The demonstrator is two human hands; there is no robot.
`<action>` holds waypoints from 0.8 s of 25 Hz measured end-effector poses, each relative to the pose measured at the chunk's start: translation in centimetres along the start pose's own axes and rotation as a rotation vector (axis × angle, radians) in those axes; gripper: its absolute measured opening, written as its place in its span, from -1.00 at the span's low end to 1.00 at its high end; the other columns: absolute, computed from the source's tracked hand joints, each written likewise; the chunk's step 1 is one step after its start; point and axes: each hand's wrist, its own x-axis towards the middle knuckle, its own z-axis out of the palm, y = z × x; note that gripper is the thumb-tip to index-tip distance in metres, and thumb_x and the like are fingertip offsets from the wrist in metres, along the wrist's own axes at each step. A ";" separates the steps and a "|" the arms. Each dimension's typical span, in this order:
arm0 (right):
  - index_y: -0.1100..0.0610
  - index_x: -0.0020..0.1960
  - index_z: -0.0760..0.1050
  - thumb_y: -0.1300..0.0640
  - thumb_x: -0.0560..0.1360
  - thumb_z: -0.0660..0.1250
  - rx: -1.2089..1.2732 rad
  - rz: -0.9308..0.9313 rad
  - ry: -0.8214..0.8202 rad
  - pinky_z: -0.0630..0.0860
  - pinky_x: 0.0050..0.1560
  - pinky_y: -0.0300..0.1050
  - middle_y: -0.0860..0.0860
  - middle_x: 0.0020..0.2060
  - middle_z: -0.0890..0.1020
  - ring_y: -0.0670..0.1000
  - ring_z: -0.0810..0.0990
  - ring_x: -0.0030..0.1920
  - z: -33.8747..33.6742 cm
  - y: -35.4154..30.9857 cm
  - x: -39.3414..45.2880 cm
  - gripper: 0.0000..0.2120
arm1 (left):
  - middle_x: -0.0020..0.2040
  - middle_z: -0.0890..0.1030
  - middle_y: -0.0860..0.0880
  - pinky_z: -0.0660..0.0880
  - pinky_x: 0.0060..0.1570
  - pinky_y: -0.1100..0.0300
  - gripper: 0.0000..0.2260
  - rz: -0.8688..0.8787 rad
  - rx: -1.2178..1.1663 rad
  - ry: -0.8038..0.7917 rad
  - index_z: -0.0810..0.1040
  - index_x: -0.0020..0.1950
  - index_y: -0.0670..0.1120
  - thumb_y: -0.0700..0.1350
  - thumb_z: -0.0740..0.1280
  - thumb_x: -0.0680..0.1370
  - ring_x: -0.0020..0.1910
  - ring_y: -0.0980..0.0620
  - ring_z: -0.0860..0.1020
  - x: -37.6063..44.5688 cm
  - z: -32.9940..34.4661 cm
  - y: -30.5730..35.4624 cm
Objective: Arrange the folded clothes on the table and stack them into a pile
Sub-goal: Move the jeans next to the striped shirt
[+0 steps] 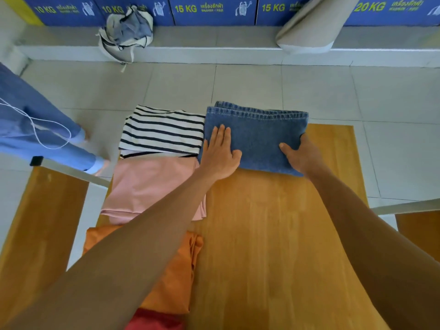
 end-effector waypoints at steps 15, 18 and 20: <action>0.17 0.32 0.40 0.08 0.50 0.34 -0.028 -0.063 0.473 0.37 0.24 0.08 0.14 0.24 0.50 0.20 0.41 0.27 4.4 -4.2 -7.7 -0.58 | 0.36 0.50 0.00 0.34 0.23 0.26 -0.60 -0.178 -0.481 0.420 0.42 0.41 -0.03 -0.16 0.26 0.56 0.32 0.03 0.46 -11.9 -4.8 -8.9; 0.11 0.06 0.49 0.03 0.58 0.25 0.055 -0.126 0.132 0.49 -0.02 -0.03 -0.02 -0.08 0.60 0.04 0.55 -0.02 9.2 -6.7 -12.0 -0.84 | 0.24 0.59 -0.05 0.40 0.16 0.17 -0.65 -0.401 -0.484 0.586 0.49 0.31 -0.08 -0.20 0.28 0.52 0.24 -0.03 0.52 -16.1 -5.4 -14.0; 0.13 -0.12 0.46 -0.05 0.61 0.17 0.026 -0.079 -0.121 0.44 -0.12 -0.03 -0.04 -0.25 0.53 0.03 0.52 -0.14 12.7 -8.1 -13.5 -0.72 | 0.28 0.54 -0.16 0.40 0.20 0.05 -0.62 -0.535 -0.423 0.563 0.45 0.35 -0.13 -0.18 0.26 0.52 0.28 -0.14 0.46 -17.7 -5.2 -16.6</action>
